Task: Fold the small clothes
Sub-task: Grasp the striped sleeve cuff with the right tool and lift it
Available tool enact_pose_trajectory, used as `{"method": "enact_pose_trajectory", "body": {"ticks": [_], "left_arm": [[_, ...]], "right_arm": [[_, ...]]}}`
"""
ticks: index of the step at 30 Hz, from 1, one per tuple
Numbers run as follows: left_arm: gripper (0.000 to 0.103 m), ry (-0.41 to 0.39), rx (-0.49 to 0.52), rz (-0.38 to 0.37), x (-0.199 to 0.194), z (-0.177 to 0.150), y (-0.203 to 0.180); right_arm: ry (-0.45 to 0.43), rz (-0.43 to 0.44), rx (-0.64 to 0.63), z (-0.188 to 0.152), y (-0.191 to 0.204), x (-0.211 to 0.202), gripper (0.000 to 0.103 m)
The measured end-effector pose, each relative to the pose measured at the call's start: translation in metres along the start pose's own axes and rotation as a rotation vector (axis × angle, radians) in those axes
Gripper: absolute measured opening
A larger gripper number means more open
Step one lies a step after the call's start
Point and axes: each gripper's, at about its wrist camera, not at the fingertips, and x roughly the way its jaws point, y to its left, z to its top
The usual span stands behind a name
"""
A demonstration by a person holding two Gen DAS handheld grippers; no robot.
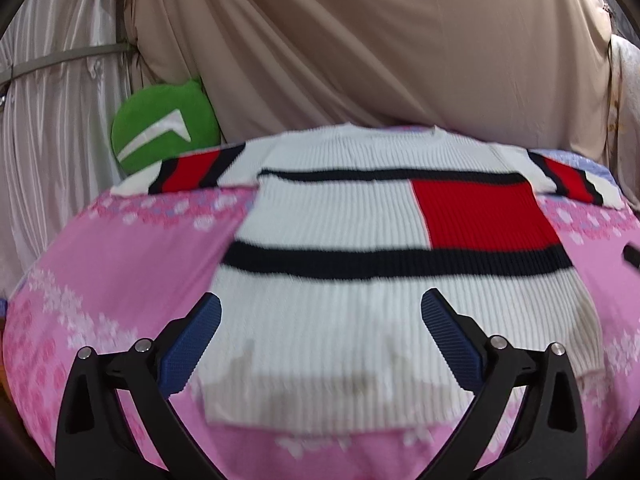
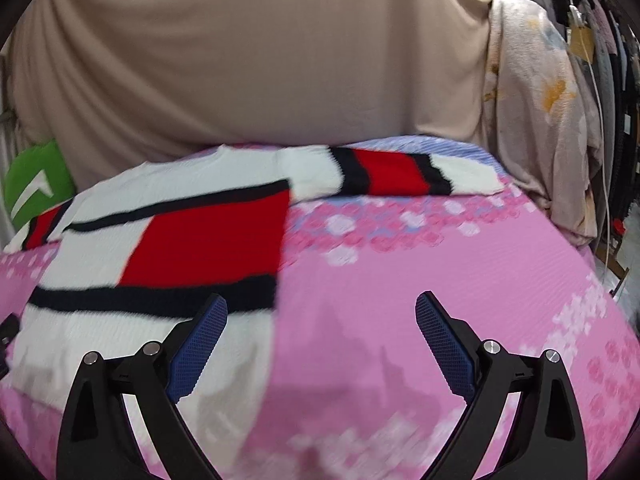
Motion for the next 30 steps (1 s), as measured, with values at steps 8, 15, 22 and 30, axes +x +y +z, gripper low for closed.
{"method": "enact_pose_trajectory", "body": {"ticks": [8, 15, 22, 30], "left_arm": [[0.098, 0.056, -0.049, -0.037, 0.071, 0.049, 0.036], [0.098, 0.093, -0.044, 0.019, 0.128, 0.068, 0.047], [0.098, 0.091, -0.010, 0.026, 0.156, 0.086, 0.039], [0.098, 0.053, 0.012, -0.009, 0.157, 0.094, 0.028]], "right_arm": [[0.078, -0.038, 0.288, 0.096, -0.169, 0.156, 0.094], [0.137, -0.109, 0.431, 0.127, -0.229, 0.253, 0.075], [0.176, -0.159, 0.498, 0.132, -0.243, 0.289, 0.030], [0.116, -0.184, 0.557, 0.131, -0.265, 0.266, 0.053]]}}
